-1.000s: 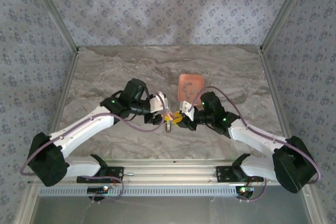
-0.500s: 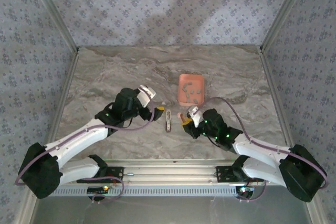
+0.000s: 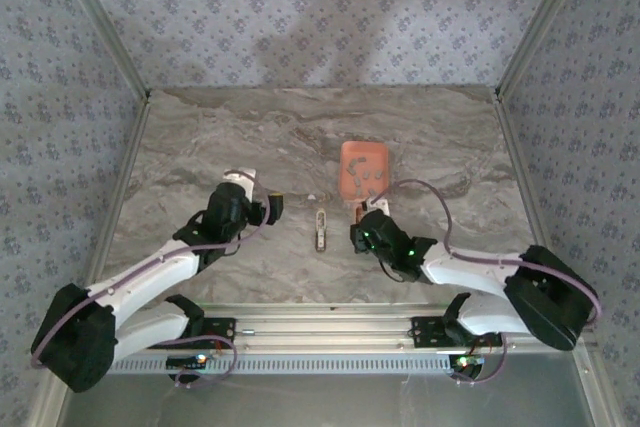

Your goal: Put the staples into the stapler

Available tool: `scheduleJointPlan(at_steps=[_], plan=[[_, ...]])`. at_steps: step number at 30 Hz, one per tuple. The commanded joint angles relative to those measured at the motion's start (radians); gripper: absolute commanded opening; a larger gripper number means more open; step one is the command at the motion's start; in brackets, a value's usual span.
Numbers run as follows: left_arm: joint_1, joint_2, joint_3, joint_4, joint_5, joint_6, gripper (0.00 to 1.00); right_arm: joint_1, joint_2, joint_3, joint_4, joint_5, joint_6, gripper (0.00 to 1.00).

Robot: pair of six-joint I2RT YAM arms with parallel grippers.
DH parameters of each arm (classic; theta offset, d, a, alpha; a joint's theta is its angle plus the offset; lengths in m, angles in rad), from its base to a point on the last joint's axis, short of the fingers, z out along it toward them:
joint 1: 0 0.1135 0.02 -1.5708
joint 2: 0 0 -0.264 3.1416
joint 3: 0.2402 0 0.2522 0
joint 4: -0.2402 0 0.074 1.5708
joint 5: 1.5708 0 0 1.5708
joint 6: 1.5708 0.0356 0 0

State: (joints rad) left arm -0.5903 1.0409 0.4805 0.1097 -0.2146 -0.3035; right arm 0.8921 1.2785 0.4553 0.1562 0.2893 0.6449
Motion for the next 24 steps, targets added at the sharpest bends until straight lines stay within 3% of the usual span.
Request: scheduleJointPlan(at_steps=[1,12,24], plan=[[0.009,-0.04,-0.024,0.034,-0.042,-0.055,0.98,0.023,0.065,0.077,-0.051,0.075,0.098,0.1],[0.03,-0.057,-0.032,0.019,-0.028,-0.036,0.98,0.063,0.236,0.248,-0.197,0.14,0.19,0.11],[0.039,-0.062,-0.034,0.019,-0.025,-0.028,0.98,0.058,0.356,0.381,-0.342,0.118,0.213,0.15]])
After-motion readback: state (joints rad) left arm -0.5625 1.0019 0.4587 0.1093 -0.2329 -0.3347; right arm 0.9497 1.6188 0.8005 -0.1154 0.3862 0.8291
